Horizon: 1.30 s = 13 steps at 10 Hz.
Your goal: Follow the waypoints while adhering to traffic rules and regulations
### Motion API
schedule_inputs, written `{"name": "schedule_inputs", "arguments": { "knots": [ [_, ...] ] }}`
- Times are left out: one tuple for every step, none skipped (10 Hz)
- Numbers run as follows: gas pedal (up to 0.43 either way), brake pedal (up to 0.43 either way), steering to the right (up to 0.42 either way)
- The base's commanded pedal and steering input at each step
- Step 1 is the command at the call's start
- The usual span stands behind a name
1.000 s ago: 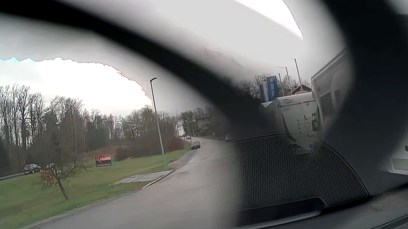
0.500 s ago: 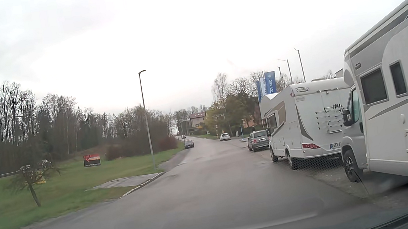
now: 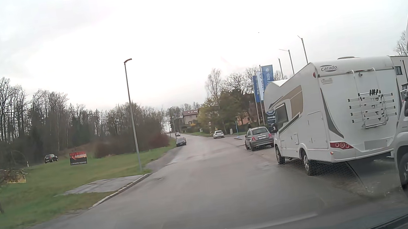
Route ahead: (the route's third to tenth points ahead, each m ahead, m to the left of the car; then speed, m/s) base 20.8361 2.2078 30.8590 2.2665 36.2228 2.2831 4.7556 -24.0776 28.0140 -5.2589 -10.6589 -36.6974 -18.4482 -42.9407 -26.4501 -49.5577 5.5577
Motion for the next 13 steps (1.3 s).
{"name": "schedule_inputs", "arguments": {
  "knots": [
    [0.000, 0.000, 0.029],
    [0.000, 0.000, 0.027],
    [0.000, 0.000, 0.023],
    [0.000, 0.000, 0.019],
    [0.000, 0.000, 0.015],
    [0.000, 0.000, 0.013],
    [0.000, 0.000, 0.012],
    [0.000, 0.000, 0.011],
    [0.000, 0.000, 0.011],
    [0.000, 0.000, 0.011],
    [0.000, 0.000, 0.011],
    [0.000, 0.000, 0.011],
    [0.000, 0.000, 0.010]
  ]
}}
